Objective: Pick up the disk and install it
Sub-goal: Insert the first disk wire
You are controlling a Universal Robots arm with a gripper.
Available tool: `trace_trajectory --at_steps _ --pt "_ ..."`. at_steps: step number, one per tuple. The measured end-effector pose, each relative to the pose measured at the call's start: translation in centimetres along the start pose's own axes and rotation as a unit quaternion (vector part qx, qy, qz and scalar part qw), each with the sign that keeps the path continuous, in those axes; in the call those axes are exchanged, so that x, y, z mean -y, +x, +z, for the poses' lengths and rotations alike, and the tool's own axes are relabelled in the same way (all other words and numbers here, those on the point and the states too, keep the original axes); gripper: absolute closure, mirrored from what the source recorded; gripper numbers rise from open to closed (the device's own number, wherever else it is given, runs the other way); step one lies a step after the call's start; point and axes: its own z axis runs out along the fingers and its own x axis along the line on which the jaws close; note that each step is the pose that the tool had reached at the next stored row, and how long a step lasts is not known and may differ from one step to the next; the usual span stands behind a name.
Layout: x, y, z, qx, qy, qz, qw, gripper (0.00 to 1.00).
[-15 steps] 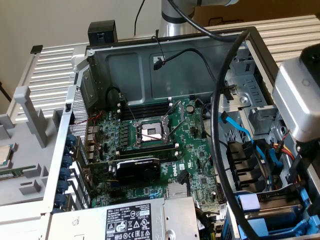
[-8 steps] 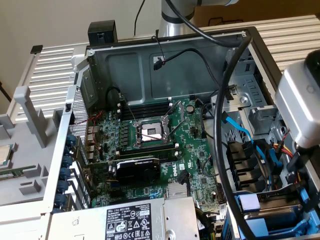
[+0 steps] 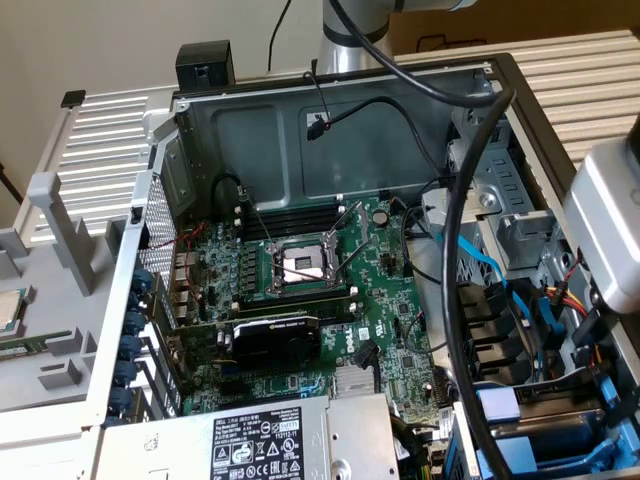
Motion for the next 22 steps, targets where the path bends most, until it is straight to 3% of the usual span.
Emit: trace_trajectory --at_steps 3,11,22 --pt "0.02 0.1 0.18 0.0034 -0.0014 -0.005 1.0 0.51" --pt "0.33 0.2 0.63 0.0075 -0.0074 -0.028 0.9996 0.51" --pt "0.38 0.0 1.36 0.014 -0.0117 -0.042 0.9989 0.51"
